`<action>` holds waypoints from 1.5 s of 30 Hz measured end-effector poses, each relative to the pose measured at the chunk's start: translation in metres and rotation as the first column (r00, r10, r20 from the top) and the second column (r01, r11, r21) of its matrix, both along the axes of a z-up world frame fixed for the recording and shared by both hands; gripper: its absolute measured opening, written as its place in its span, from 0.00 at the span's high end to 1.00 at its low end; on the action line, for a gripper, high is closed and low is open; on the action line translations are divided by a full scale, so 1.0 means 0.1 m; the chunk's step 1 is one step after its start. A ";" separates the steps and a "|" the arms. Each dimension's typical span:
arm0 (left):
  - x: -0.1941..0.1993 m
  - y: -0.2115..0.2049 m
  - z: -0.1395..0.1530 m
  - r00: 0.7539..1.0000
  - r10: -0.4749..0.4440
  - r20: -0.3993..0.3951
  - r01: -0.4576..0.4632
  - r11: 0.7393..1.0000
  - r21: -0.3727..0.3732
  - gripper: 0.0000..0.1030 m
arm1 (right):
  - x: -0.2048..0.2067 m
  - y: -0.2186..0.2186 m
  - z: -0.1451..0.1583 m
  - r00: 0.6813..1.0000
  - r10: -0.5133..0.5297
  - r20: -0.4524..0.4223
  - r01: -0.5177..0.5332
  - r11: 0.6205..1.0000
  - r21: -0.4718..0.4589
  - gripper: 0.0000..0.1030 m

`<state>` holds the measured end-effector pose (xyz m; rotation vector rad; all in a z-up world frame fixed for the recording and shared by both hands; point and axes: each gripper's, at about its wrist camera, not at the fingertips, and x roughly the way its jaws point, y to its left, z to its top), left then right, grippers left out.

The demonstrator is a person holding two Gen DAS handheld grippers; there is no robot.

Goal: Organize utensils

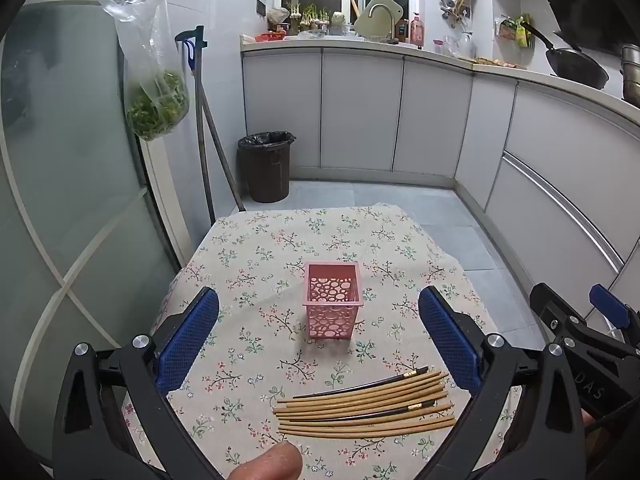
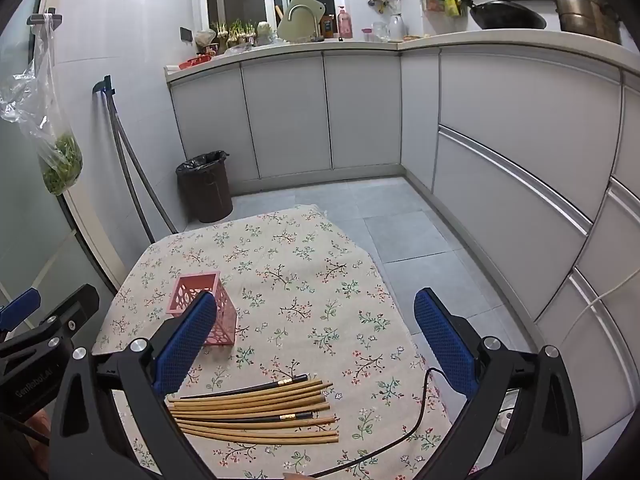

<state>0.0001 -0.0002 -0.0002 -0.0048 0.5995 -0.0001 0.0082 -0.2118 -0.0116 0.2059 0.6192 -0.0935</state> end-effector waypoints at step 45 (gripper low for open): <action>0.06 0.05 -0.06 1.000 0.019 -0.014 -0.019 1.000 0.007 0.07 | 0.01 0.00 -0.03 1.000 0.004 -0.007 -0.004 1.000 -0.001 0.06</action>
